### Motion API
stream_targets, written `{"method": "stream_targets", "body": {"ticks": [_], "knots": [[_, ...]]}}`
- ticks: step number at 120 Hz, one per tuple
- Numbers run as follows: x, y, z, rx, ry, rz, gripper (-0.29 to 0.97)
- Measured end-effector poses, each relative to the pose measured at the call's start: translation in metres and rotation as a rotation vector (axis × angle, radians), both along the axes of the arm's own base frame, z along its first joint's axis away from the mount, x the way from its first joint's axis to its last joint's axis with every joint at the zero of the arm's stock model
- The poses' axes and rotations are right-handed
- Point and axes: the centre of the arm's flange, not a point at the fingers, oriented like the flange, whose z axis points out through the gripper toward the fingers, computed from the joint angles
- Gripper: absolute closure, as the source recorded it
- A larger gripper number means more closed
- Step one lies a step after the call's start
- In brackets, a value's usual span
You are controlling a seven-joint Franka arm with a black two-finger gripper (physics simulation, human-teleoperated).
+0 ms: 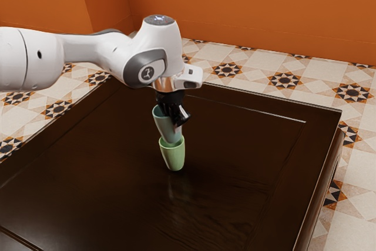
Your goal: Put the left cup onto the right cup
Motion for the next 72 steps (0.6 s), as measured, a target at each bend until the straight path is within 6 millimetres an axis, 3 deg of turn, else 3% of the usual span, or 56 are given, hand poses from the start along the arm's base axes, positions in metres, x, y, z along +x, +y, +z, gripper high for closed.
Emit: {"method": "stream_targets", "body": {"ticks": [72], "knots": [[0.014, 0.005, -0.016, 0.002, 0.008, 0.024, 0.78]]}}
